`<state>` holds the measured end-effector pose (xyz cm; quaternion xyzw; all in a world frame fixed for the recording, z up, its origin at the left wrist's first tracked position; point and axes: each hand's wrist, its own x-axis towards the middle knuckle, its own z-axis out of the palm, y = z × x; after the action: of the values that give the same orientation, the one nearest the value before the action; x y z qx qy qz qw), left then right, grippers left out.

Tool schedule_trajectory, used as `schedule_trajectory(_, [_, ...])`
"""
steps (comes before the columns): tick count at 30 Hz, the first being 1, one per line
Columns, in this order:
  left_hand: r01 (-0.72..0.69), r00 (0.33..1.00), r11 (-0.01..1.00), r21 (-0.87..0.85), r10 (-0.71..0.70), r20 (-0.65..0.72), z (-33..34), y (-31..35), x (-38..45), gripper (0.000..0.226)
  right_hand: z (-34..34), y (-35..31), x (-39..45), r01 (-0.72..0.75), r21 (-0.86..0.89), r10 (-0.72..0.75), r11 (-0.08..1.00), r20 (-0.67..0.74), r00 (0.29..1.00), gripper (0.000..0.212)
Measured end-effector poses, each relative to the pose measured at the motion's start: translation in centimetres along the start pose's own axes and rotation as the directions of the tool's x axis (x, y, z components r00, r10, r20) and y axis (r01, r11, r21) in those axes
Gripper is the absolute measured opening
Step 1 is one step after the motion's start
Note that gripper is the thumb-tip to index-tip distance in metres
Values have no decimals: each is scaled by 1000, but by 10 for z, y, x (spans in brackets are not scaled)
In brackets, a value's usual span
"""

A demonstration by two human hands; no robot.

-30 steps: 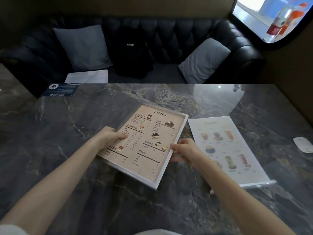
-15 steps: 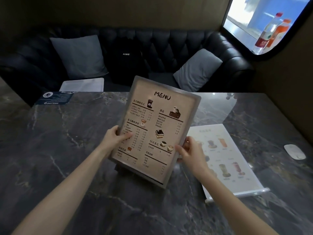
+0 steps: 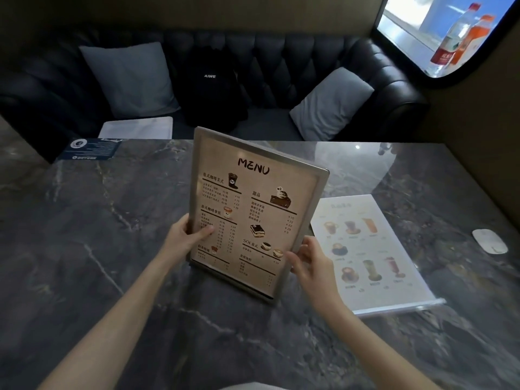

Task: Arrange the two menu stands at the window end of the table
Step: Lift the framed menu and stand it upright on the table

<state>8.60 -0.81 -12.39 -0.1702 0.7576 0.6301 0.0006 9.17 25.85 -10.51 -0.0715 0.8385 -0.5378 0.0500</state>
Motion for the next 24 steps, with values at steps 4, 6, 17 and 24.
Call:
schedule_trajectory(4, [-2,1000,999,37,1,26,-4,-6,-6,19,4,2,-10,40,-48,-38,998,24,999,33])
schedule_trajectory(6, [1,999,998,66,-4,51,-6,-9,-7,19,6,3,-13,49,-70,-46,996,43,998,33])
schedule_trajectory(17, [32,999,964,265,-19,-51,-2,-15,-12,43,0,-7,-15,48,-109,-36,993,104,994,20])
schedule_trajectory(24, [21,989,906,422,45,-145,13,2,-34,50,-15,-11,-6,61,-192,-9,979,258,966,17])
